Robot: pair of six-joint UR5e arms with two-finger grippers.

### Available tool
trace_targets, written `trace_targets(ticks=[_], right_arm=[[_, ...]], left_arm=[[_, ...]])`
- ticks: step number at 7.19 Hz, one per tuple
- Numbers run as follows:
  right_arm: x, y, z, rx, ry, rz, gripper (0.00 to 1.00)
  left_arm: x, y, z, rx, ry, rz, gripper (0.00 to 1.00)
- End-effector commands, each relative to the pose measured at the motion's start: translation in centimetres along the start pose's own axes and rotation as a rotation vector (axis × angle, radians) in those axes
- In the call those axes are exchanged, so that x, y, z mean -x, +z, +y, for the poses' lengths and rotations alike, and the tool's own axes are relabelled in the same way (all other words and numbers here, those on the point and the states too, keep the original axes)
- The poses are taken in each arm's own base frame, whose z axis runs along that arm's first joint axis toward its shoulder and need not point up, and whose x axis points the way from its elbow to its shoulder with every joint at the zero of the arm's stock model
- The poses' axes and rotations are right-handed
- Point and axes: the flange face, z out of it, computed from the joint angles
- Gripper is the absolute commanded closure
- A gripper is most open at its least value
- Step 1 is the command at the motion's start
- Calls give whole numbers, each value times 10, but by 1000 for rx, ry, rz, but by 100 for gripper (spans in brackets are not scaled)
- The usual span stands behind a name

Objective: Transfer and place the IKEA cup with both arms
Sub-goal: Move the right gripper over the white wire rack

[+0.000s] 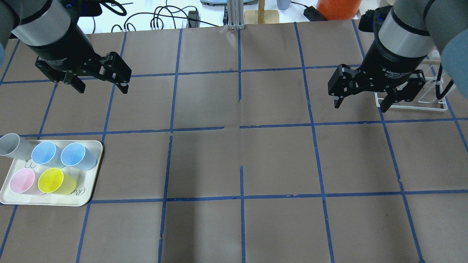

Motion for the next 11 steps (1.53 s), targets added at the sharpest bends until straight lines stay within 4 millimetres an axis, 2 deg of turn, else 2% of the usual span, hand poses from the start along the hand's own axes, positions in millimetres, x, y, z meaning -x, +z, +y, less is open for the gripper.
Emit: trace_targets(ticks=[1,7,8,9,10,11], right_arm=[[1,0,0,-1,-1,-2,0],[-2,-4,-4,-14,3,3,0],[-4,-5,-10,-45,6,7,0],[-25,-9,-23,-72,54,-5,0],[-64,-13,-38,-80,96,-14,0],[-102,-13,-64,-83,25,-9,0]], left_arm=[[1,-1,-1,-1,-2,0,0],[0,0,0,2,-1,0,0],[0,0,0,0,-1,2,0],[0,1,0,2,1,2,0],[0,0,0,0,-1,2,0],[0,0,0,-1,-1,1,0]])
